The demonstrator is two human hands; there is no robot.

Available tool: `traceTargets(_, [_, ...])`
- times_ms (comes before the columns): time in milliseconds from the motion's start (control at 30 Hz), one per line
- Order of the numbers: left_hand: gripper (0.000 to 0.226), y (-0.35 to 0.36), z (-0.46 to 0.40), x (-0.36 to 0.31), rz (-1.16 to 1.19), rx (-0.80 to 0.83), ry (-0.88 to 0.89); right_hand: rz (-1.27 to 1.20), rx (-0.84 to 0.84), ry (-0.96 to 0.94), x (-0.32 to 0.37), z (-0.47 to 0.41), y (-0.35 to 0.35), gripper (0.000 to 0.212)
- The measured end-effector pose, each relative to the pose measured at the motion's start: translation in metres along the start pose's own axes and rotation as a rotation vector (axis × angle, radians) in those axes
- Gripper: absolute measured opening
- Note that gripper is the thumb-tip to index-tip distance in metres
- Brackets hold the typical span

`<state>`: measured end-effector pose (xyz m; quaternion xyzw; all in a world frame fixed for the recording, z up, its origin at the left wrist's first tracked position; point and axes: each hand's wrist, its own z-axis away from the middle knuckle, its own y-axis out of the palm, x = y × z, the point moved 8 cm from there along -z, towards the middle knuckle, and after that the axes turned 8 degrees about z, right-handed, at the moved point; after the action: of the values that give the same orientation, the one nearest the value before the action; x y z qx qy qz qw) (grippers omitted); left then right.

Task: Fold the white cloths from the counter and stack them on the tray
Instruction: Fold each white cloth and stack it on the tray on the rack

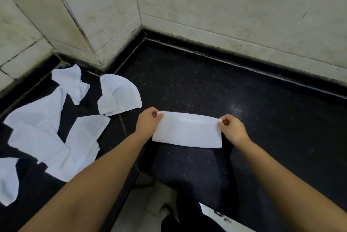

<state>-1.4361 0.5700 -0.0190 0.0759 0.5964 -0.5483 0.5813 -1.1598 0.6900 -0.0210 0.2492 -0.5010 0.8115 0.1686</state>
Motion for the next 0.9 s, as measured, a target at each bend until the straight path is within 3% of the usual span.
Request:
traceTargets(233, [0.014,0.011,-0.019,0.005,-0.14,-0.079,-0.017,0.156,-0.02,0.033,0.0,-0.021,0.009,0.014])
traceTargets(333, [0.015,0.011,-0.019,0.006,-0.251,-0.137,0.019,0.443,-0.081,-0.062,0.009,-0.023,0.008,0.018])
traceTargets(433, [0.017,0.005,-0.011,0.008,-0.271,-0.193,0.027,0.651,-0.106,-0.2,0.041,-0.027,0.012,0.036])
traceTargets(500, [0.021,-0.001,-0.002,0.014,-0.265,-0.22,-0.001,0.646,-0.058,-0.345,0.078,-0.029,0.025,0.041])
traceTargets(600, [0.031,-0.004,0.023,0.028,-0.359,-0.211,-0.027,0.605,0.146,-0.528,0.135,-0.027,0.071,0.039])
traceTargets(700, [0.039,0.001,0.043,0.042,-0.486,-0.175,-0.051,0.66,0.303,-0.57,0.166,-0.021,0.121,0.044])
traceTargets(800, [0.04,0.004,0.048,0.047,-0.487,-0.169,-0.064,0.758,0.278,-0.569,0.174,-0.02,0.145,0.041])
traceTargets(900, [0.038,0.005,0.047,0.044,-0.435,-0.135,-0.057,0.702,0.317,-0.511,0.164,-0.021,0.145,0.031])
